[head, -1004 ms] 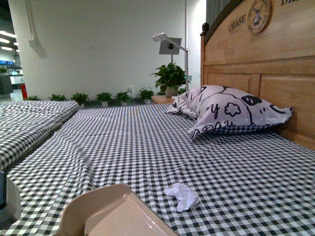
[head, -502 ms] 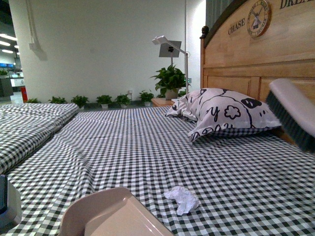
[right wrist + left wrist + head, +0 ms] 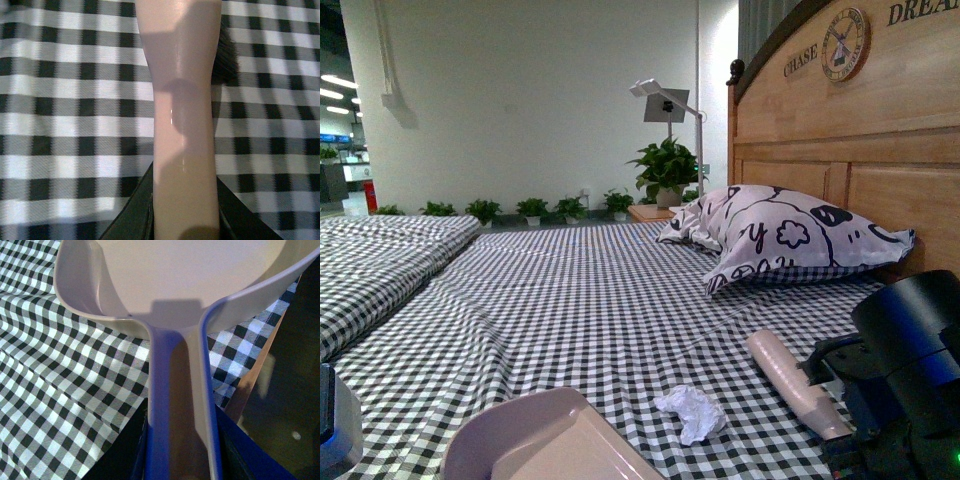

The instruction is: Clean up trash

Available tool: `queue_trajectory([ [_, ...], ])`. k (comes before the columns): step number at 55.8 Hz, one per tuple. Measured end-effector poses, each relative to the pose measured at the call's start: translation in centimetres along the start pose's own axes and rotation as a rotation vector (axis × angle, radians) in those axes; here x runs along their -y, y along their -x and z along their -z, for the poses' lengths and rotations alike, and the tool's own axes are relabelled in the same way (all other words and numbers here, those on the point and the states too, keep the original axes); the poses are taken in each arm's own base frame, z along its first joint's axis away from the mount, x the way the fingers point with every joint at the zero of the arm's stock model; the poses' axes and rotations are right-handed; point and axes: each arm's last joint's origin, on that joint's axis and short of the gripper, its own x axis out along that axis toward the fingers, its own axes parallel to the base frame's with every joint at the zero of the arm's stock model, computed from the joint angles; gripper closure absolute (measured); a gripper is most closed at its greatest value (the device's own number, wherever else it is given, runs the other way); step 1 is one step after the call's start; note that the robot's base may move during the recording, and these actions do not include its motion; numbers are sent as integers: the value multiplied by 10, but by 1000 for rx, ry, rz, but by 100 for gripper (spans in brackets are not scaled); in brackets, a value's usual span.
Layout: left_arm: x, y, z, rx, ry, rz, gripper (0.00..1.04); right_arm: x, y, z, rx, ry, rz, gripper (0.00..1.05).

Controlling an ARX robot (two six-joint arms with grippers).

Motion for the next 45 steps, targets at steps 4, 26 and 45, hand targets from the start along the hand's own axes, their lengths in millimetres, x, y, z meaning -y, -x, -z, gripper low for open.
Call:
queue_trajectory([
  [4,0,0,0,0,0,0,77,-7,3,1,2,20,-66,86],
  [26,0,0,0,0,0,0,77,4,93,4,109,164,-688,86],
  [45,0,0,0,0,0,0,77,78,106,-12,271,22,-324,86],
])
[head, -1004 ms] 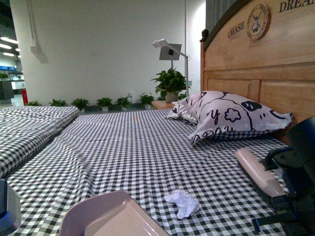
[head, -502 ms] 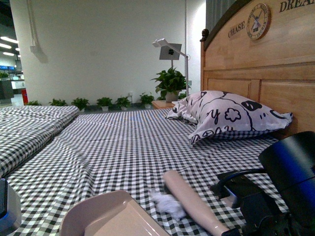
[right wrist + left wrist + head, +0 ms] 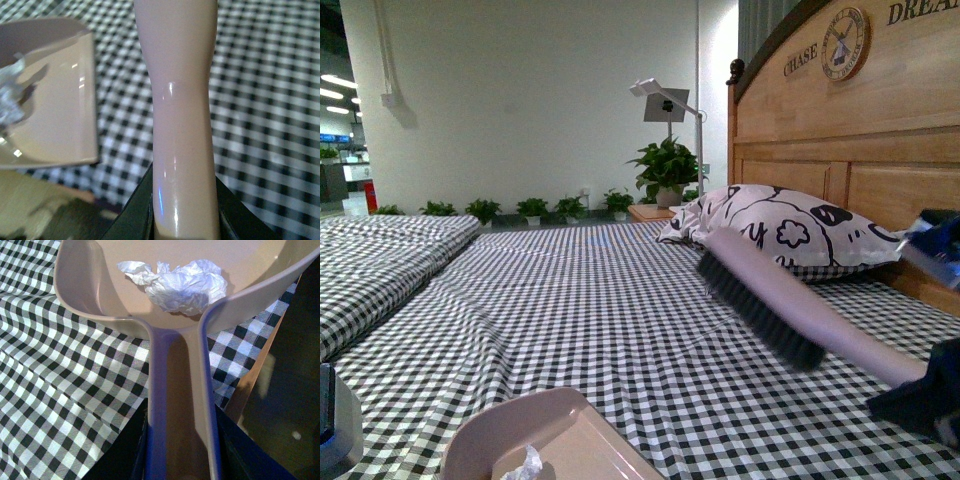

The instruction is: Clean up trash

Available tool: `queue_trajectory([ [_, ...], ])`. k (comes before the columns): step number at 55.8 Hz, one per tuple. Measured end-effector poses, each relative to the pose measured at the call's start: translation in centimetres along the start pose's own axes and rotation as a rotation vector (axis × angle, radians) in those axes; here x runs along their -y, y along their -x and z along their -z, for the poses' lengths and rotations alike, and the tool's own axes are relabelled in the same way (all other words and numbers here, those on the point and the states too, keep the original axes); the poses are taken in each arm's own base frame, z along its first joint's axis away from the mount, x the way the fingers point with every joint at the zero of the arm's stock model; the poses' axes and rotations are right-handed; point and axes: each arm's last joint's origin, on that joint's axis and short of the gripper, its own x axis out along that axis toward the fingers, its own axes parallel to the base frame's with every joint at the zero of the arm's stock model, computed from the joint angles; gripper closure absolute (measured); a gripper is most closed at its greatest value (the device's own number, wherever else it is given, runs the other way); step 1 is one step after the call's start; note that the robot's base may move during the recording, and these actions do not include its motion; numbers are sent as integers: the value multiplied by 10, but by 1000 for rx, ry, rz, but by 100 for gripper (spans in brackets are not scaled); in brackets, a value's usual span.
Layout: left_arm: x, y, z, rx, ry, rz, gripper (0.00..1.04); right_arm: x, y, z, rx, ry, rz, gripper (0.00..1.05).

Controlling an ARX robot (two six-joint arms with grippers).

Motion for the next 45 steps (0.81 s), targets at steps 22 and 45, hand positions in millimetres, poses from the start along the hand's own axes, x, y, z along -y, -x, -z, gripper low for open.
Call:
queue_trajectory([
  [22,-20,28,-15,260,296,-481,77,22,105,-6,276,-216,126,86],
  [45,2,85,-19,385,499,-779,77,-17,186,-18,475,-248,-1,86],
])
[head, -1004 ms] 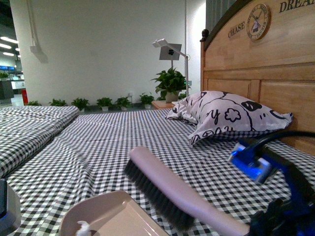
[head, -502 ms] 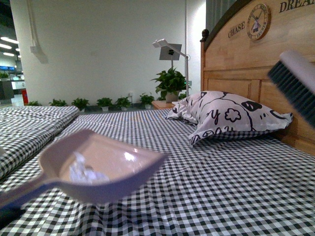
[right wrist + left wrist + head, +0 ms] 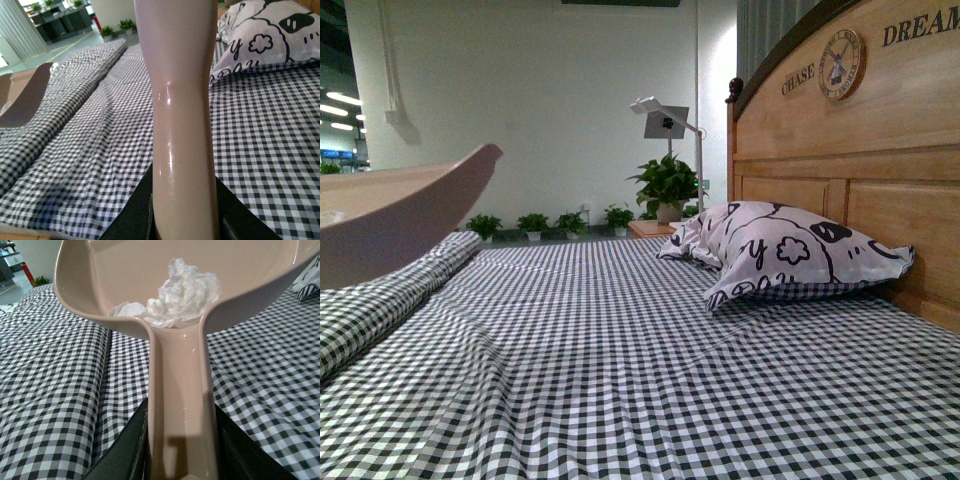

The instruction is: Clean up trash

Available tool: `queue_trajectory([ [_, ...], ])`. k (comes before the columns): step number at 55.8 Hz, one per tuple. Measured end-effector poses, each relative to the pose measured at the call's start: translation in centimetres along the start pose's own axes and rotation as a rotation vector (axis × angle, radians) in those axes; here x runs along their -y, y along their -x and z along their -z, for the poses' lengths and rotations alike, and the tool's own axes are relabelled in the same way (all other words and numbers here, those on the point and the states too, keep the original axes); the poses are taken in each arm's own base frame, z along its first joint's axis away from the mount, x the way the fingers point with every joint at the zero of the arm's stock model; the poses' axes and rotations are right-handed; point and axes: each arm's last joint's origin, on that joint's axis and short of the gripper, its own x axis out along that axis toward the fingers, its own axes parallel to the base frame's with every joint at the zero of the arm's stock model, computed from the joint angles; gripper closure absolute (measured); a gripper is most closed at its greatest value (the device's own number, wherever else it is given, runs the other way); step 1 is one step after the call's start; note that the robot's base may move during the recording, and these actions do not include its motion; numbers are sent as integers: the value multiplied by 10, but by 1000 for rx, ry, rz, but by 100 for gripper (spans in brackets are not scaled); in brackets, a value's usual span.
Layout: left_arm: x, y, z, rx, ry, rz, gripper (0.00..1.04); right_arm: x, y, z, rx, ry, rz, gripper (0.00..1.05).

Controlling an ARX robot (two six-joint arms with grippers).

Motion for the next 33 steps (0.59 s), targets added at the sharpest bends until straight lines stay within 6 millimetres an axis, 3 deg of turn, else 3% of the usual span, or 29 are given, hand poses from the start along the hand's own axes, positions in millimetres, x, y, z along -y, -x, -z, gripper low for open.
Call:
queue_trajectory([
  [19,21,69,-12,110,74,77,77,-36,29,-6,116,-41,21,86],
  [33,31,110,-19,181,133,72,77,-45,32,-2,154,-49,70,86],
])
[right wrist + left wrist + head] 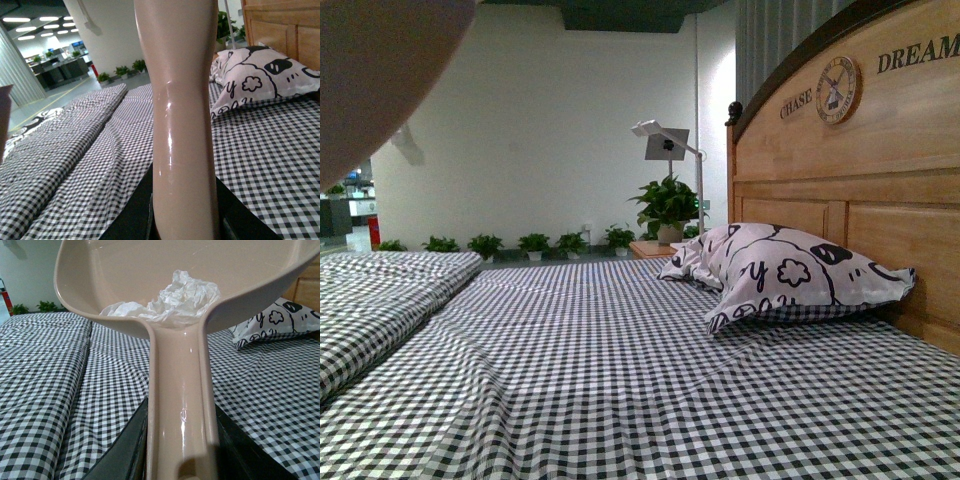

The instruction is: Clean up trash

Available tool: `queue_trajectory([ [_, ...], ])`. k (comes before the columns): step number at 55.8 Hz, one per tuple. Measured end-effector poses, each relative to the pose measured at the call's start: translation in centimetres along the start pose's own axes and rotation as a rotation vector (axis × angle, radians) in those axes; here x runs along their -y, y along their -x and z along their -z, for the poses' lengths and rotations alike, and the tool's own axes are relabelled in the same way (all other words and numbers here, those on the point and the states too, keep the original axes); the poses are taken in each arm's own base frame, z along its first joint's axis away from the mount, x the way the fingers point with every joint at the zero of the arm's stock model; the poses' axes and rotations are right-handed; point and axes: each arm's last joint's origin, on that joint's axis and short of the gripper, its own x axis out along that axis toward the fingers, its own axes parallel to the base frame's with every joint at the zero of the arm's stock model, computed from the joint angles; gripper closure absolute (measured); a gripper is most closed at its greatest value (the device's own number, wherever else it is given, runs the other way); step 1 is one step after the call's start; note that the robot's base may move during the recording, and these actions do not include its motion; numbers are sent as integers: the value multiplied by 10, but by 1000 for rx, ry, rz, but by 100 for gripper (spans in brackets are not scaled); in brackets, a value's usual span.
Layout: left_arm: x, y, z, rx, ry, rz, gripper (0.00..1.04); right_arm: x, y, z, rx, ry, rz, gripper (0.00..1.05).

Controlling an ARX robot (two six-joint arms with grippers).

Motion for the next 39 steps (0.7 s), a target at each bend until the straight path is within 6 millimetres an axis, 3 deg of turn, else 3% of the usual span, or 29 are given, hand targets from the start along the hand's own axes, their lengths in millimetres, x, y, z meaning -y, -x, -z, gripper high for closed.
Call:
queue_trajectory([
  [39,3,6,-1,7,18,-1,77,4,1,1,6,25,76,86],
])
